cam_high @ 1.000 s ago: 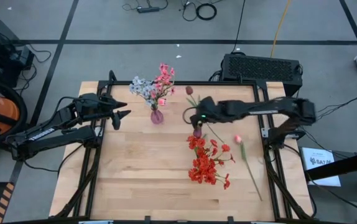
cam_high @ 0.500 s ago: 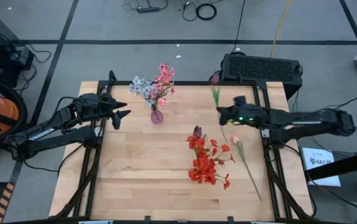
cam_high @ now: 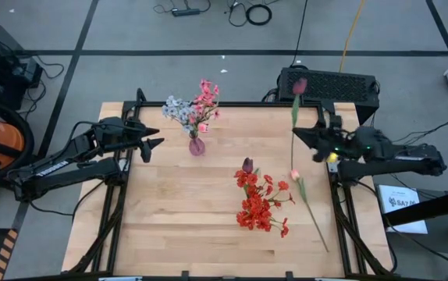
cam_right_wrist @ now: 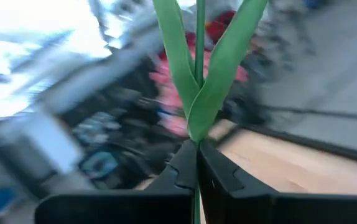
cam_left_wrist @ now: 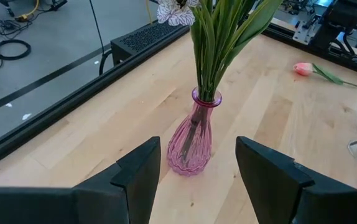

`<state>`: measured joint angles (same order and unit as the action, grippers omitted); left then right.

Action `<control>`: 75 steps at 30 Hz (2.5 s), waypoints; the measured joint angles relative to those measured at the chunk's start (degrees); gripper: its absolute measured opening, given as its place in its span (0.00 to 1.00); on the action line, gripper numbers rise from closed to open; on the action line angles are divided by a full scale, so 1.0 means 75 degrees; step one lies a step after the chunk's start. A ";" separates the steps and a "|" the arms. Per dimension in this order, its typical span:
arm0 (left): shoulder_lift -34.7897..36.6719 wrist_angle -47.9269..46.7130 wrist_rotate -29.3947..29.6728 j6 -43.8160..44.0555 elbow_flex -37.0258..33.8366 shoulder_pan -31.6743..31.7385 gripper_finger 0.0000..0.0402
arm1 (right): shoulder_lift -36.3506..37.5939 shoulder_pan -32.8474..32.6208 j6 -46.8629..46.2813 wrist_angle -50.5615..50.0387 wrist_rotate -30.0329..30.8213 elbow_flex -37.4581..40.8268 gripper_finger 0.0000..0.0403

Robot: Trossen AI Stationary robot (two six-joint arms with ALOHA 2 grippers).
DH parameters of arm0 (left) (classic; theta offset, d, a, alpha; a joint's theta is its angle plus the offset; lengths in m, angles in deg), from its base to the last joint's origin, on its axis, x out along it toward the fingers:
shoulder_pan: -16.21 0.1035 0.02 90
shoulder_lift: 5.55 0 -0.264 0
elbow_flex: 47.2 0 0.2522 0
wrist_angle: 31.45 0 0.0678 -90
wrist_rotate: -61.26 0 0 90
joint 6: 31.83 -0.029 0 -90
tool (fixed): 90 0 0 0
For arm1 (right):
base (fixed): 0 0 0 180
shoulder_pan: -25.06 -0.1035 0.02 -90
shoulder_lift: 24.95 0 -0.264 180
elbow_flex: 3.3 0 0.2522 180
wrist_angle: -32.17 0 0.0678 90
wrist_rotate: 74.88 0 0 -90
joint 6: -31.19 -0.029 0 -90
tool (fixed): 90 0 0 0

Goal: Sort flowers into vase by color
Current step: Put the dark red tulip into the transparent flower vase

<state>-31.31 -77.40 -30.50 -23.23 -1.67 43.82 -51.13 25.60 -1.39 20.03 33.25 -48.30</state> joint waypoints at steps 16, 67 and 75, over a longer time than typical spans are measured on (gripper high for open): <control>-0.0001 -0.0027 0.0003 0.0017 0.0000 0.0001 0.53 | 0.0019 -0.2830 0.0714 0.1142 0.1744 0.0000 0.00; 0.0001 -0.0008 0.0006 0.0015 0.0000 -0.0001 0.53 | -0.6550 -0.6829 0.5878 0.8994 0.6288 -0.1213 0.00; -0.0001 -0.0005 0.0004 0.0008 0.0000 -0.0002 0.53 | -0.6912 -0.6365 0.4976 0.8999 0.6341 -0.1285 0.00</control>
<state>-31.31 -77.44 -30.48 -23.17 -1.67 43.80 -102.97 -22.14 35.93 87.53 80.81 -57.94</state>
